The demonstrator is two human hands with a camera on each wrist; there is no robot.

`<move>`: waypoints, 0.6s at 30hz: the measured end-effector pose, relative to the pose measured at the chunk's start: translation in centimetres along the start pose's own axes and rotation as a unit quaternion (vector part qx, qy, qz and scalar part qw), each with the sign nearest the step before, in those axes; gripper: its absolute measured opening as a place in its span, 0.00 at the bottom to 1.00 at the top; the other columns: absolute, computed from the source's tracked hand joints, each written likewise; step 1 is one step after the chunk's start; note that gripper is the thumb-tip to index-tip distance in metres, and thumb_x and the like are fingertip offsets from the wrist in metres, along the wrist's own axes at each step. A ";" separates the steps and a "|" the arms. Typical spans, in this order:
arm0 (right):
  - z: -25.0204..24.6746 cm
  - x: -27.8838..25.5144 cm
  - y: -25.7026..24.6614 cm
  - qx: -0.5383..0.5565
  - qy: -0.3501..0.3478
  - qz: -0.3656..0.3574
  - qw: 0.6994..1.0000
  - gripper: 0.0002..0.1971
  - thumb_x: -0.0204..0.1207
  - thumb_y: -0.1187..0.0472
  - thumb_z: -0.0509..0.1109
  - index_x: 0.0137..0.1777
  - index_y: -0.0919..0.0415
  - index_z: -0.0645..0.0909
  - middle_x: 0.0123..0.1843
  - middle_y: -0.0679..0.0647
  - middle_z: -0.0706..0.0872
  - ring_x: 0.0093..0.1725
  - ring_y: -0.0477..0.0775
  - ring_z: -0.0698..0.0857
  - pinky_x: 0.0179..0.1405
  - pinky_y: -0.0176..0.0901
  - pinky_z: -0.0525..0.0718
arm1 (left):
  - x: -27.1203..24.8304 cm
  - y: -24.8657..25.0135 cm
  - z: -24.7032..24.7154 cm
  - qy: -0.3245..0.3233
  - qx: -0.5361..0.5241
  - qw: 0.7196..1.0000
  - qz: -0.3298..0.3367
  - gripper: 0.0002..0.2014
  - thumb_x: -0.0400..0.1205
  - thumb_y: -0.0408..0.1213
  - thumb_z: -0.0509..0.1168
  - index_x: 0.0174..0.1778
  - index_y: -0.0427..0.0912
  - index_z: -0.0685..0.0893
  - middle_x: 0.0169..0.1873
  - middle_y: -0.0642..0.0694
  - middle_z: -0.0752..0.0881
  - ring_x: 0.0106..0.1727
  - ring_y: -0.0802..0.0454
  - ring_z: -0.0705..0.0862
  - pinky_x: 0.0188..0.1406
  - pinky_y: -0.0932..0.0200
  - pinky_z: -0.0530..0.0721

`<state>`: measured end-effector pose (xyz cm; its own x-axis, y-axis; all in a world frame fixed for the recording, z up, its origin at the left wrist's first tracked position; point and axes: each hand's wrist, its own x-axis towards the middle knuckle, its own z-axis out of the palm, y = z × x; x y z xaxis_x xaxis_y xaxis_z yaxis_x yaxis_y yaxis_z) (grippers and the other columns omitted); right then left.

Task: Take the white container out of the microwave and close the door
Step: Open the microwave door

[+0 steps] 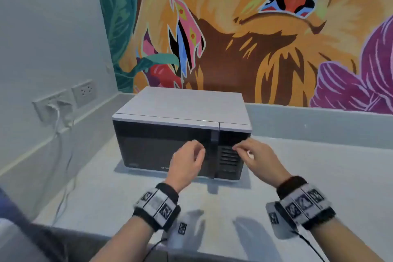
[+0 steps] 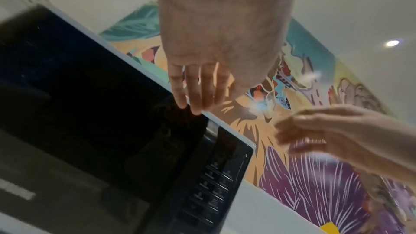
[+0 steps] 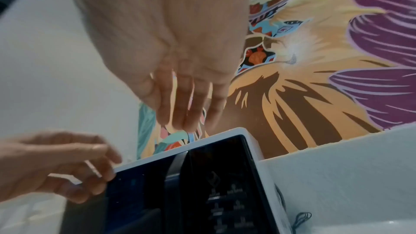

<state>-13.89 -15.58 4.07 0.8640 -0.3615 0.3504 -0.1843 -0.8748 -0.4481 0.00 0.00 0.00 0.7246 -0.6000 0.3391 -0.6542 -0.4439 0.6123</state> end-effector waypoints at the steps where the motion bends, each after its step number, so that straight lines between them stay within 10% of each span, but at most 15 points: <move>1: 0.2 2.0 0.3 -0.022 0.028 -0.011 0.999 0.12 0.81 0.60 0.62 0.55 0.58 0.87 0.52 0.53 0.88 0.50 0.50 0.84 0.55 0.45 0.81 | 1.4 0.8 1.0 0.015 -0.015 1.000 -0.019 0.13 0.82 0.49 0.60 0.54 0.47 0.82 0.51 0.51 0.87 0.51 0.50 0.86 0.53 0.55 0.80; 9: 2.9 7.9 2.6 -0.156 0.012 0.022 0.988 0.19 0.80 0.63 0.58 0.70 0.59 0.77 0.69 0.58 0.80 0.68 0.62 0.77 0.71 0.53 0.72 | 7.7 3.0 6.0 -0.072 -0.094 0.964 -0.240 0.41 0.73 0.63 0.65 0.68 0.28 0.76 0.65 0.33 0.84 0.65 0.36 0.83 0.63 0.47 0.81; 13: 4.0 7.7 2.9 -0.129 0.003 0.026 0.991 0.20 0.81 0.64 0.56 0.72 0.61 0.75 0.70 0.59 0.79 0.69 0.62 0.74 0.73 0.52 0.71 | 8.5 2.7 7.7 -0.070 -0.251 0.919 -0.295 0.41 0.71 0.60 0.68 0.69 0.28 0.77 0.63 0.34 0.86 0.64 0.39 0.84 0.66 0.50 0.81; 18: 4.3 7.8 3.5 -0.130 0.006 0.020 0.991 0.22 0.79 0.68 0.56 0.74 0.60 0.72 0.71 0.59 0.77 0.70 0.62 0.72 0.73 0.50 0.71 | 7.9 3.9 8.0 -0.013 -0.190 0.938 -0.290 0.32 0.76 0.59 0.66 0.59 0.30 0.81 0.58 0.34 0.87 0.59 0.34 0.85 0.58 0.47 0.82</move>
<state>-5.82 -20.04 1.72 0.8481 -0.3998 0.3477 -0.3335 -0.9127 -0.2360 1.38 -11.79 -0.63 0.9262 -0.3481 -0.1445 -0.0230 -0.4347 0.9003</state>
